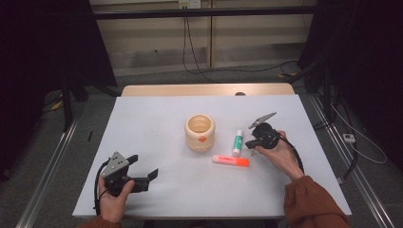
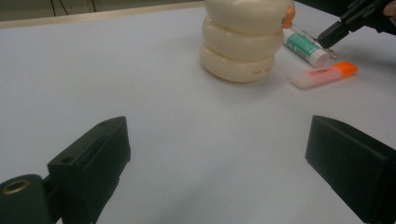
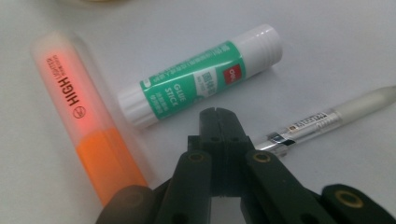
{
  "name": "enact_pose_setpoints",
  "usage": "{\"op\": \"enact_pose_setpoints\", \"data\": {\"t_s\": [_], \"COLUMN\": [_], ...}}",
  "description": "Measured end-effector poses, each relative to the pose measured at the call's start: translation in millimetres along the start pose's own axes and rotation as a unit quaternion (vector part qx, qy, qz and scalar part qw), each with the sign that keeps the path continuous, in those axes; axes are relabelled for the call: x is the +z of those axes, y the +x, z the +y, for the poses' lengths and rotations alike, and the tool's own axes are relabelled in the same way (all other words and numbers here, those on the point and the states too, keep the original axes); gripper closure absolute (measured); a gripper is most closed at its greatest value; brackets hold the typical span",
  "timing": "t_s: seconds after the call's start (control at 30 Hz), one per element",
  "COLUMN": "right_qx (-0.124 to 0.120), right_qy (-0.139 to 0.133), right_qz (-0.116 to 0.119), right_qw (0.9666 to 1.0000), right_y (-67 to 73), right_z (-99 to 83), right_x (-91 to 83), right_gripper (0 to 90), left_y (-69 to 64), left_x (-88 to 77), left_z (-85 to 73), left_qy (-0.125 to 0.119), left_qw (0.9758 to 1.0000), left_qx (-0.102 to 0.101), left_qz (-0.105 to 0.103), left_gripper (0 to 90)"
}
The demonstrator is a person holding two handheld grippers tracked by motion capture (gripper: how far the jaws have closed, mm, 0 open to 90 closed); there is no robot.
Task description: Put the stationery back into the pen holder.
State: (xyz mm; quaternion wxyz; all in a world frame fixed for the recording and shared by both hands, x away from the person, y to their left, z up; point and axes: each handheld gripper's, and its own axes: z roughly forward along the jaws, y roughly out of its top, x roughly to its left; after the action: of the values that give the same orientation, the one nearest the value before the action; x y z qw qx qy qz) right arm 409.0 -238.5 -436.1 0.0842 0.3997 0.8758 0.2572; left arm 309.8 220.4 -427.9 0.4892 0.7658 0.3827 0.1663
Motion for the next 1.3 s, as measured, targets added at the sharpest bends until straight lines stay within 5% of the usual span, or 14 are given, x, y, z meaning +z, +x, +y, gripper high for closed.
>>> {"op": "enact_pose_setpoints", "data": {"t_s": [0.37,1.3], "right_qx": [-0.010,0.011], "right_qy": [0.020,0.024], "right_qz": [-0.003,-0.013], "right_qw": [0.9997,0.9996], "right_y": [2.2,-6.5], "right_z": [-0.9,-29.9], "right_x": [9.1,-11.0], "right_gripper": [90.0,90.0], "left_y": [-0.2,0.6], "left_x": [-0.6,-1.6], "left_z": [0.2,0.6], "left_qy": [-0.003,-0.004], "left_qw": [1.0000,1.0000], "left_qx": [-0.001,-0.002], "left_qz": [-0.001,-0.003], "left_gripper": [6.3,6.3]}}
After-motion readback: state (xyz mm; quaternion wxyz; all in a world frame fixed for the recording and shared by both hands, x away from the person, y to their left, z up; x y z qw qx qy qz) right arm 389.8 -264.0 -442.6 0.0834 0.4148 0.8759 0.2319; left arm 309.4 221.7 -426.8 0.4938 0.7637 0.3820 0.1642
